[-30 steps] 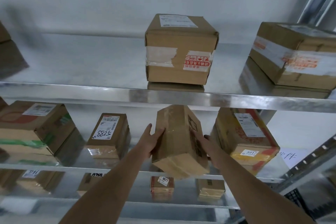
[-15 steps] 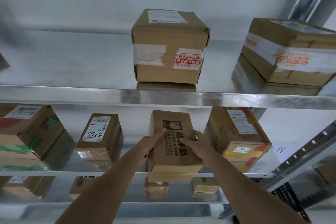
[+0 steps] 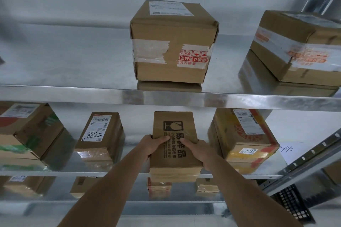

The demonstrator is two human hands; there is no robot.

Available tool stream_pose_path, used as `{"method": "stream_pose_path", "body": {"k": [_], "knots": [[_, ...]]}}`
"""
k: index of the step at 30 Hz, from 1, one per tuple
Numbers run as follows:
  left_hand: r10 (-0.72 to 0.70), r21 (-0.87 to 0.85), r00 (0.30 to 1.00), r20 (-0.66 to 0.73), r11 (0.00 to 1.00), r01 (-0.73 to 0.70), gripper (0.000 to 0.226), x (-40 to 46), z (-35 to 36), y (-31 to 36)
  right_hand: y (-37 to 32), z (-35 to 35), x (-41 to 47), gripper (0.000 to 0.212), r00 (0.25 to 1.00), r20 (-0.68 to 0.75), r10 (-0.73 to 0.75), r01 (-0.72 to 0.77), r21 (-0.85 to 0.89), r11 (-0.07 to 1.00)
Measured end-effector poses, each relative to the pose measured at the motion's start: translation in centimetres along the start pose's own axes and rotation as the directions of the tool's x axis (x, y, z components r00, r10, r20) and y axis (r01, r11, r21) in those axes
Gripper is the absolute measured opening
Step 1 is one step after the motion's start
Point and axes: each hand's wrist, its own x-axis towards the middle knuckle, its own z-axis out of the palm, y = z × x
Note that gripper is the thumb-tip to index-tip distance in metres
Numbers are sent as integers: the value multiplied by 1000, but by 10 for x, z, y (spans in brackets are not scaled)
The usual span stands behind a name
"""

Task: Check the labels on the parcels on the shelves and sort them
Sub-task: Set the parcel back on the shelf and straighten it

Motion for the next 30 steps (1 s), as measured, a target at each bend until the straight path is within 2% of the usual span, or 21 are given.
{"method": "stream_pose_path", "body": {"k": [4, 18, 25, 30], "knots": [[22, -10, 999, 26, 1000, -21, 44, 3, -1, -5, -1, 3, -1, 49, 1000, -12, -12, 13, 42, 999], [17, 45, 1000, 10, 999, -17, 29, 11, -4, 0, 5, 8, 5, 50, 996, -51, -67, 67, 2, 998], [5, 1, 1000, 14, 1000, -5, 36, 11, -1, 1, 4, 8, 6, 49, 996, -60, -68, 66, -37, 997], [31, 90, 999, -6, 995, -30, 48, 14, -3, -3, 3, 8, 3, 53, 996, -55, -68, 64, -66, 996]]}}
